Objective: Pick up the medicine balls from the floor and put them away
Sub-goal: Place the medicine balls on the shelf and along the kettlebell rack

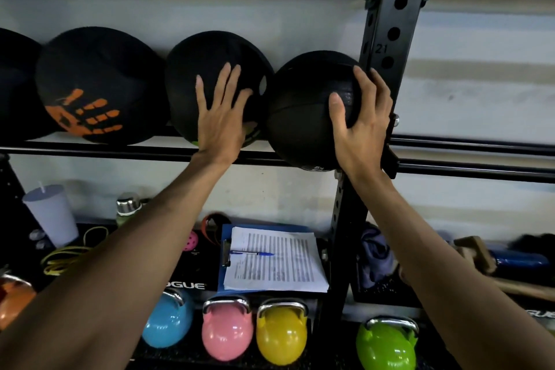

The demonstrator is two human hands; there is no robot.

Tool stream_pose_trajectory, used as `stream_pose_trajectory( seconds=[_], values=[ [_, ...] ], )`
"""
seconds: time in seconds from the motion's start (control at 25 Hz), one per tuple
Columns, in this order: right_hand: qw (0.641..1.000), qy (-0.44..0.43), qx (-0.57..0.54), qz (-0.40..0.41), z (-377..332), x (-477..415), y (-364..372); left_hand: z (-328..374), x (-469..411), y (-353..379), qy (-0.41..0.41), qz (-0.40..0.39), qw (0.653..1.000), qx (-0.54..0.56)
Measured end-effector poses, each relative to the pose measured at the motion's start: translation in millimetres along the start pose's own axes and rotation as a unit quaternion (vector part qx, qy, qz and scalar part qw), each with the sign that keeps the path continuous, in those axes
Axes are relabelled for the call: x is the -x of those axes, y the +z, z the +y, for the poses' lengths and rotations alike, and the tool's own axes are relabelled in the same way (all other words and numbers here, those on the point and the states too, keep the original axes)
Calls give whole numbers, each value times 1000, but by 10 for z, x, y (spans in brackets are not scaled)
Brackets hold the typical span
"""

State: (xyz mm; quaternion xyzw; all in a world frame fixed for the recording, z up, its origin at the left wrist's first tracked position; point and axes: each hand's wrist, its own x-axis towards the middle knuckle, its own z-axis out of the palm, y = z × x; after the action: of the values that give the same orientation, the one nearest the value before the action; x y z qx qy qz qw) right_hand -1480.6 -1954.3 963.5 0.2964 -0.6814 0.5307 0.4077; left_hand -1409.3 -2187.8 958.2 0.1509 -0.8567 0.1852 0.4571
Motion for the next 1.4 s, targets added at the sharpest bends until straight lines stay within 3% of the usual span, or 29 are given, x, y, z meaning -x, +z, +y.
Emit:
stream_pose_trajectory(
  seconds=[0.36, 0.72, 0.96, 1.08, 1.24, 1.4],
  values=[
    [984, 35, 165, -56, -176, -528, 499, -238, 54, -55, -119, 13, 991, 56],
    [983, 42, 164, -69, -51, -586, 573, -149, 59, -121, -135, -3, 990, 33],
    [974, -31, 209, -85, 157, 197, 580, -154, 33, -35, -13, -28, 999, -38],
    [968, -29, 238, -79, 186, 29, 685, -249, 10, 10, -16, -17, 999, -46],
    [956, 8, 253, -148, 250, -236, 814, -251, 22, 49, 0, -11, 998, -56],
    [956, 28, 229, -184, 180, -284, 821, -157, 11, -31, -35, -48, 996, -60]
  ],
)
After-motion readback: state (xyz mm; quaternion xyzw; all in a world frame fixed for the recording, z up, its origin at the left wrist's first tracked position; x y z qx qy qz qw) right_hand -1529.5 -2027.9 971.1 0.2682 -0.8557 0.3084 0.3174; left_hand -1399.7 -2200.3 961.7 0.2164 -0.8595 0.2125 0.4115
